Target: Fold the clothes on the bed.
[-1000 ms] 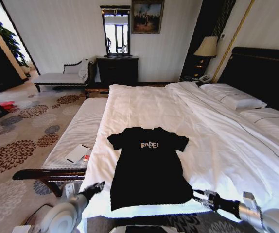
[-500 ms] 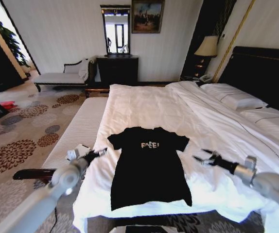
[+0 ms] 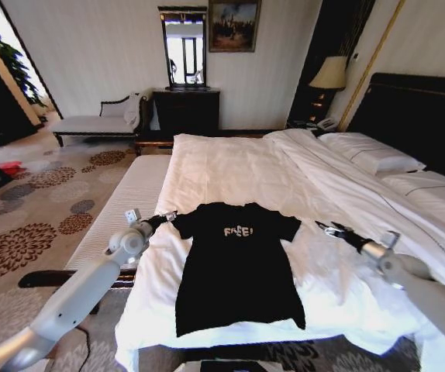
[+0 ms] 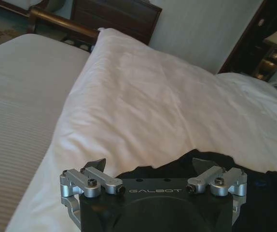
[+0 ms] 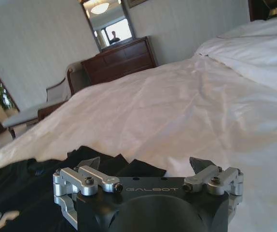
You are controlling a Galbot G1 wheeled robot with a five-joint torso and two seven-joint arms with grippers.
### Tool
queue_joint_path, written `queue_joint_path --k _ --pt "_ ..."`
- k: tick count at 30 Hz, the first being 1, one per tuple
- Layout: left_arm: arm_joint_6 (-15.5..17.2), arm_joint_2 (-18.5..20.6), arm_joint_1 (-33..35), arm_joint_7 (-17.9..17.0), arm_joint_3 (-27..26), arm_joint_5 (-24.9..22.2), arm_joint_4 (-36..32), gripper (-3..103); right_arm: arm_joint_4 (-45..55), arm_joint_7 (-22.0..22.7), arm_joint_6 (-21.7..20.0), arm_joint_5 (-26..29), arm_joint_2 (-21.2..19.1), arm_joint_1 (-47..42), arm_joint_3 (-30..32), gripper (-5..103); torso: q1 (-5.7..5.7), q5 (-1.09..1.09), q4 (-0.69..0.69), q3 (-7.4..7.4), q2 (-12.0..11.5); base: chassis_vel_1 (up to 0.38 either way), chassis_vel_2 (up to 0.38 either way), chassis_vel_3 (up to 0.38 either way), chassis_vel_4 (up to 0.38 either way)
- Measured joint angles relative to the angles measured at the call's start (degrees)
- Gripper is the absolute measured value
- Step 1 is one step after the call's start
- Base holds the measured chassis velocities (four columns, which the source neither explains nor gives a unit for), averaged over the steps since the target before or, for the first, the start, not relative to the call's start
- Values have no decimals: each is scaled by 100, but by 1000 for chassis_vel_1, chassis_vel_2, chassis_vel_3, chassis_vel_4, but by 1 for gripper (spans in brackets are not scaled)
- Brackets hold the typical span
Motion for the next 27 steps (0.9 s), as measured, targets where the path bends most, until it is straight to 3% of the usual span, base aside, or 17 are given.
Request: queue_joint_path --k 3,11,22,27 --pt "-4 157 298 -2 -156 6 -159 100 -493 -112 -43 -51 402 518 -484 100 -1 3 -1 -1 0 0 0 0 0" --pt "-42 204 649 -96 -297 20 -559 100 -1293 -200 -9 -225 930 1332 -1079 100 -1 1 0 0 0 0 0 0 0" --pt "-79 163 892 -128 -378 111 -856 100 -1697 -338 47 -580 1062 1504 -1286 103 -2 2 -3 -1 1 0 0 0 0" --pt "-92 160 1007 -145 -414 135 -929 100 -1893 -373 59 -592 1129 1615 -1347 90 -2 1 -3 -1 1 0 0 0 0"
